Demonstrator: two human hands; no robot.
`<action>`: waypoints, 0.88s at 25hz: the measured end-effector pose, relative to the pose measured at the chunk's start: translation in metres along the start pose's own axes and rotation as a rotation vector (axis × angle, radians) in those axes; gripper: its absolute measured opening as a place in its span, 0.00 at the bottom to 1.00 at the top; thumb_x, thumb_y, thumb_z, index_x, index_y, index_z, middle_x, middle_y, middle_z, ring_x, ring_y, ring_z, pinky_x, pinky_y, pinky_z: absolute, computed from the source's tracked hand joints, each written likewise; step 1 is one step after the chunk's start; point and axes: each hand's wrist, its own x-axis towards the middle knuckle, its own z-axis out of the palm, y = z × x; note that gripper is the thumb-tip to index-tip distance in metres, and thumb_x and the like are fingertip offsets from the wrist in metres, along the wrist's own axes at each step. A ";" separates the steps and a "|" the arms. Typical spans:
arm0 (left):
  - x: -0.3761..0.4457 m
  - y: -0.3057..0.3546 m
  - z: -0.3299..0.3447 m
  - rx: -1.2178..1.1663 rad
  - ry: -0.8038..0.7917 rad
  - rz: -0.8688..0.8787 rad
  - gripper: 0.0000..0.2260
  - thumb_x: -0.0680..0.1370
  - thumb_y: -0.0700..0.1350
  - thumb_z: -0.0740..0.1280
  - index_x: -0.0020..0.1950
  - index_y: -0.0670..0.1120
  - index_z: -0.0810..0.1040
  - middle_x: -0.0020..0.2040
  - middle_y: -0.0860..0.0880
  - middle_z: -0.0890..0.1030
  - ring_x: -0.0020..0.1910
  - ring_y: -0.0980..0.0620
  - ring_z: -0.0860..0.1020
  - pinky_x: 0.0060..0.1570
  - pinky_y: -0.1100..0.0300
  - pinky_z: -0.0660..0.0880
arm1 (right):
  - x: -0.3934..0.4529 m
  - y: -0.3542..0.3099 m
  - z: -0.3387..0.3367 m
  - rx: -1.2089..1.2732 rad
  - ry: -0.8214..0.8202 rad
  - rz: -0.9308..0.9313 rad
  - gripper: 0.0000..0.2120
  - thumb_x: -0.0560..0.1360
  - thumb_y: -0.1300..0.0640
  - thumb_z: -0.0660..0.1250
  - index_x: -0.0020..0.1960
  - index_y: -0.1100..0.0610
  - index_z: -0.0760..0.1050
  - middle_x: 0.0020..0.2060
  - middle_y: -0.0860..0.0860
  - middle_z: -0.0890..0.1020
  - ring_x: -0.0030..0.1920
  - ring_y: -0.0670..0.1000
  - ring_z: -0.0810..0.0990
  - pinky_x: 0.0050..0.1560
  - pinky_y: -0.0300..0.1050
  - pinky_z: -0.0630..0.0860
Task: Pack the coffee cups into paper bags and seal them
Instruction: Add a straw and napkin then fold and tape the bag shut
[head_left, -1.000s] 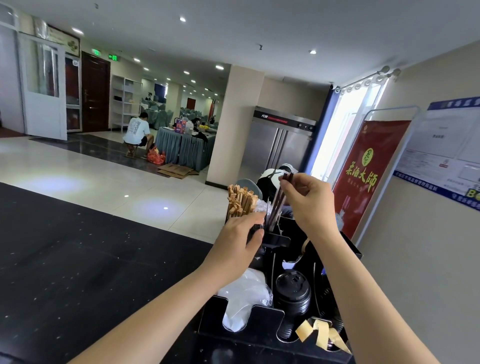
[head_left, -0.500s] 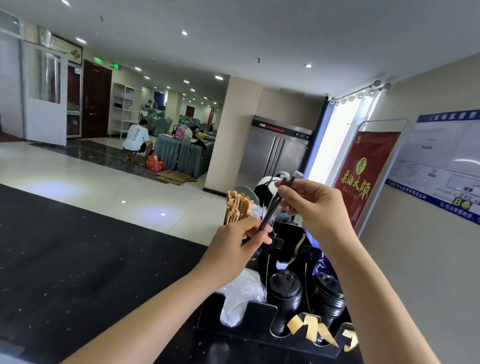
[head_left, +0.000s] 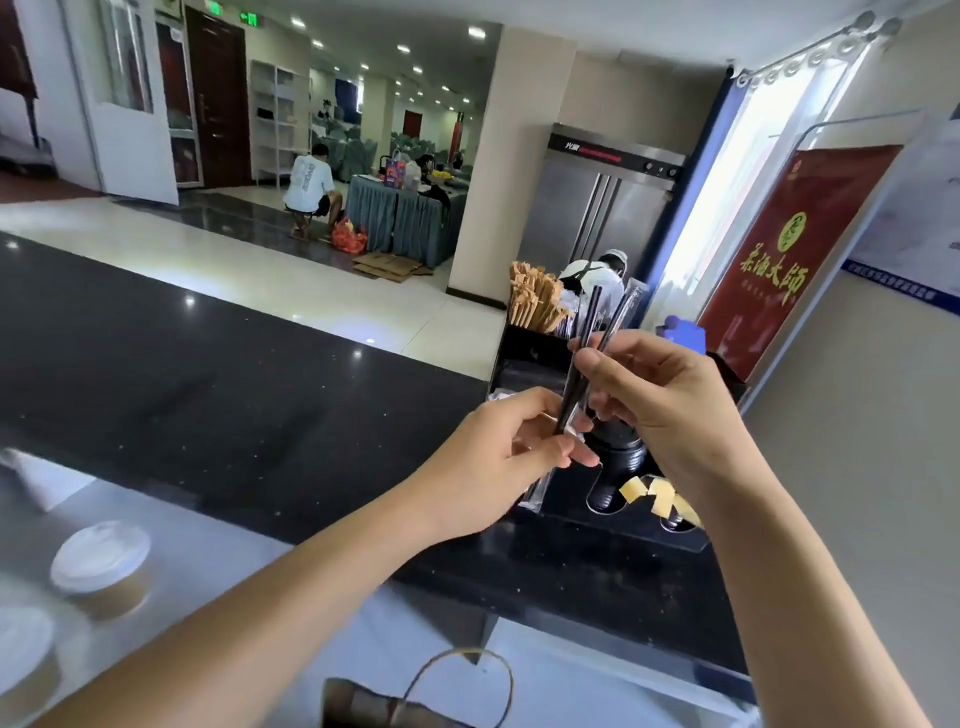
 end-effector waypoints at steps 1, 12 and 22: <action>-0.012 -0.002 0.001 0.001 -0.005 -0.007 0.08 0.84 0.42 0.64 0.62 0.48 0.78 0.51 0.54 0.87 0.55 0.52 0.83 0.64 0.50 0.77 | -0.011 0.005 0.004 0.023 -0.019 0.012 0.03 0.71 0.54 0.75 0.42 0.53 0.84 0.32 0.51 0.80 0.34 0.50 0.76 0.38 0.42 0.76; -0.127 -0.029 0.008 0.020 -0.166 -0.155 0.08 0.85 0.41 0.64 0.60 0.50 0.80 0.54 0.54 0.86 0.57 0.55 0.83 0.55 0.60 0.80 | -0.133 0.059 0.045 0.267 -0.205 0.246 0.12 0.74 0.56 0.72 0.52 0.65 0.83 0.37 0.57 0.81 0.38 0.59 0.75 0.41 0.54 0.74; -0.194 -0.045 0.010 0.385 0.082 0.046 0.14 0.81 0.48 0.68 0.66 0.55 0.78 0.60 0.63 0.79 0.65 0.55 0.74 0.62 0.68 0.69 | -0.180 0.051 0.056 0.333 0.157 0.044 0.05 0.72 0.54 0.72 0.46 0.53 0.84 0.37 0.52 0.81 0.36 0.53 0.75 0.45 0.45 0.76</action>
